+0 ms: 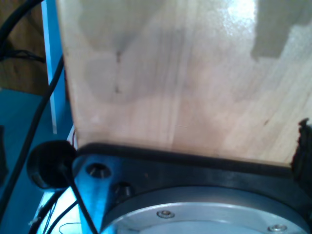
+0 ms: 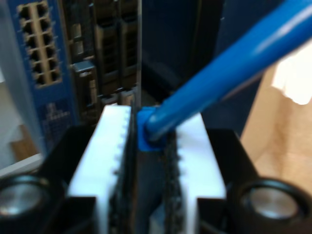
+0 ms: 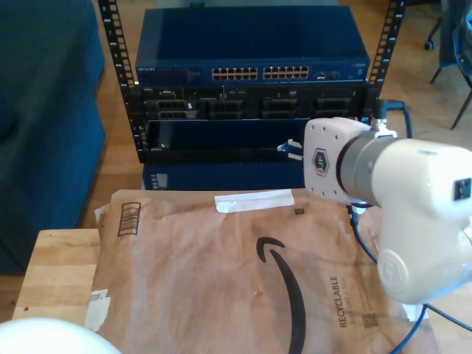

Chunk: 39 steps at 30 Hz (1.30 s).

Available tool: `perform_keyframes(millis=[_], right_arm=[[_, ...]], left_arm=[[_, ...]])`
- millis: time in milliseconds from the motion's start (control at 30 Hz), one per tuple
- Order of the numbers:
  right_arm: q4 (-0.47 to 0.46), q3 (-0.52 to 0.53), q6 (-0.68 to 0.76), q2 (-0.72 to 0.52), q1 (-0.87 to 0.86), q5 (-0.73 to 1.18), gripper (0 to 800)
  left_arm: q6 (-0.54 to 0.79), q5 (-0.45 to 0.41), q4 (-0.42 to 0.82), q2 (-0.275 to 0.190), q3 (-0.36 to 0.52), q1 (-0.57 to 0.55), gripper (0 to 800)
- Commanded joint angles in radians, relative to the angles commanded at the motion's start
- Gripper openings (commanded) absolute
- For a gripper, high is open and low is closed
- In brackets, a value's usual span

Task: Grab the cable and plug it in

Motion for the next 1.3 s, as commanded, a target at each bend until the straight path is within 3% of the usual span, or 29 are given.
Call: perform_keyframes(millis=[100, 333, 500, 700, 933, 1033, 1167, 1300], right_arm=[[-0.002, 0.018, 0.005, 0.005, -0.002, -0.017, 0], [0.0, 0.034, -0.002, 0.078, -0.008, -0.307, 0], [0.005, 0.11, -0.003, 0.072, -0.026, -0.443, 0], [0.008, 0.218, -0.008, 0.057, -0.029, -0.747, 0], [0.014, 0.238, 0.0, 0.064, -0.035, -0.819, 0], [0.068, 0.232, 0.0, 0.077, -0.035, -0.838, 0], [0.087, 0.207, -0.006, 0.227, -0.034, -1.063, 0], [0.089, 0.138, -0.006, 0.328, -0.031, -1.108, 0]], left_arm=[[0.0, 0.0, 0.0, 0.0, 0.0, 0.0, 800], [0.0, 0.0, 0.0, 0.0, 0.0, 0.0, 800], [0.0, 0.0, 0.0, 0.0, 0.0, 0.0, 800], [0.0, 0.0, 0.0, 0.0, 0.0, 0.0, 800], [0.0, 0.0, 0.0, 0.0, 0.0, 0.0, 800], [0.0, 0.0, 0.0, 0.0, 0.0, 0.0, 800], [0.0, 0.0, 0.0, 0.0, 0.0, 0.0, 800], [0.0, 0.0, 0.0, 0.0, 0.0, 0.0, 800]])
